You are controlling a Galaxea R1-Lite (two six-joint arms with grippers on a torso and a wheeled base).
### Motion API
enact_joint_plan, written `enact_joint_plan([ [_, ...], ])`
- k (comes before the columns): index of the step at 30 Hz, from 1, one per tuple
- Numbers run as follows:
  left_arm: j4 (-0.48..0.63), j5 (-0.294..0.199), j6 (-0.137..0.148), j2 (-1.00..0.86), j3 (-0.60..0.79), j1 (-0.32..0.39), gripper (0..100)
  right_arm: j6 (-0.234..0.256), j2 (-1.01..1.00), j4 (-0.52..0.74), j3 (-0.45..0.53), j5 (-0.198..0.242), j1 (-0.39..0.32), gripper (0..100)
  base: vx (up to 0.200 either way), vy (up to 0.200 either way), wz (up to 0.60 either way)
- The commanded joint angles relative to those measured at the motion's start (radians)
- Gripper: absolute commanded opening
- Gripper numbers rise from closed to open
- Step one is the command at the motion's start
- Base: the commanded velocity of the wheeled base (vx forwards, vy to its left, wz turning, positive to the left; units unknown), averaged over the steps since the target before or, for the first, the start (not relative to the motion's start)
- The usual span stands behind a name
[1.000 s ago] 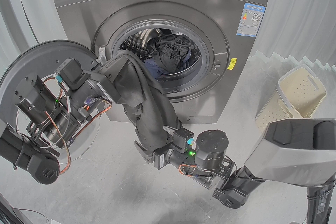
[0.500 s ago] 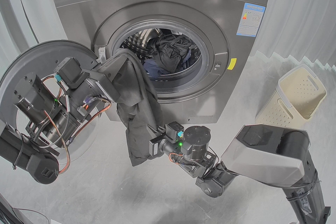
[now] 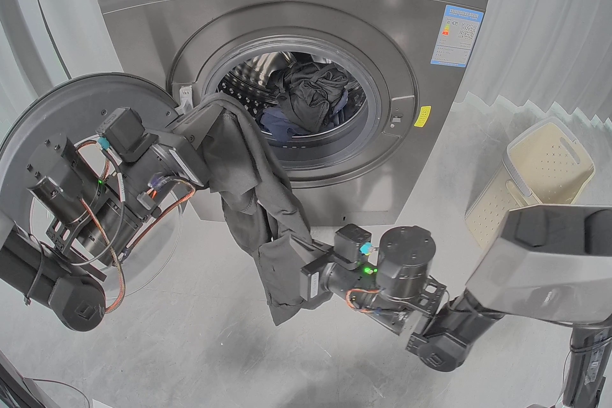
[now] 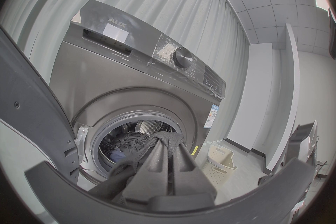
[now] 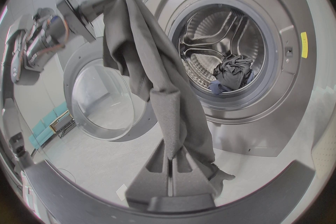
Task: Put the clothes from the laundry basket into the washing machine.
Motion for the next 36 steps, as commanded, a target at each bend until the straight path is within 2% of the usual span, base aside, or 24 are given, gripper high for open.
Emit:
enact_joint_plan([
  [1, -0.001, 0.000, 0.000, 0.009, 0.006, 0.024, 0, -0.003, -0.198, -0.004, 0.161, 0.039, -0.042, 0, 0.000, 0.000, 0.00],
  [2, -0.001, 0.000, 0.000, 0.009, 0.009, 0.027, 0, -0.003, -0.230, -0.007, 0.203, 0.057, -0.063, 0, 0.000, 0.000, 0.00],
  [8, -0.001, -0.003, 0.003, 0.008, 0.029, 0.029, 0, -0.002, -0.298, -0.010, 0.278, 0.098, -0.118, 0, 0.000, 0.000, 0.00],
  [10, -0.002, -0.011, 0.008, 0.003, 0.052, 0.027, 0, 0.003, -0.333, -0.026, 0.335, 0.147, -0.134, 0, 0.000, 0.000, 0.00],
  [12, -0.002, -0.014, 0.009, 0.000, 0.069, 0.026, 0, 0.008, -0.350, -0.053, 0.371, 0.169, -0.137, 0, 0.000, 0.000, 0.00],
  [15, -0.002, -0.020, 0.011, 0.000, 0.092, 0.021, 0, 0.017, -0.380, -0.092, 0.422, 0.183, -0.137, 0, 0.000, 0.000, 0.00],
  [22, -0.002, -0.067, 0.012, 0.008, 0.156, 0.015, 0, 0.024, -0.408, -0.125, 0.433, 0.195, -0.131, 0, 0.000, 0.000, 0.00],
  [23, -0.002, -0.095, 0.014, 0.008, 0.195, 0.013, 100, 0.026, -0.416, -0.128, 0.431, 0.195, -0.125, 0, 0.000, 0.000, 0.00],
  [26, -0.001, -0.115, 0.012, 0.032, 0.230, 0.015, 100, 0.031, -0.433, -0.135, 0.427, 0.210, -0.123, 0, 0.000, 0.000, 0.00],
  [30, -0.002, -0.098, 0.022, 0.125, 0.254, 0.013, 100, 0.051, -0.452, -0.136, 0.436, 0.267, -0.123, 0, 0.000, 0.000, 0.00],
  [36, -0.004, -0.097, 0.065, 0.209, 0.276, 0.013, 100, 0.110, -0.486, -0.135, 0.428, 0.272, -0.115, 0, 0.000, 0.000, 0.00],
])
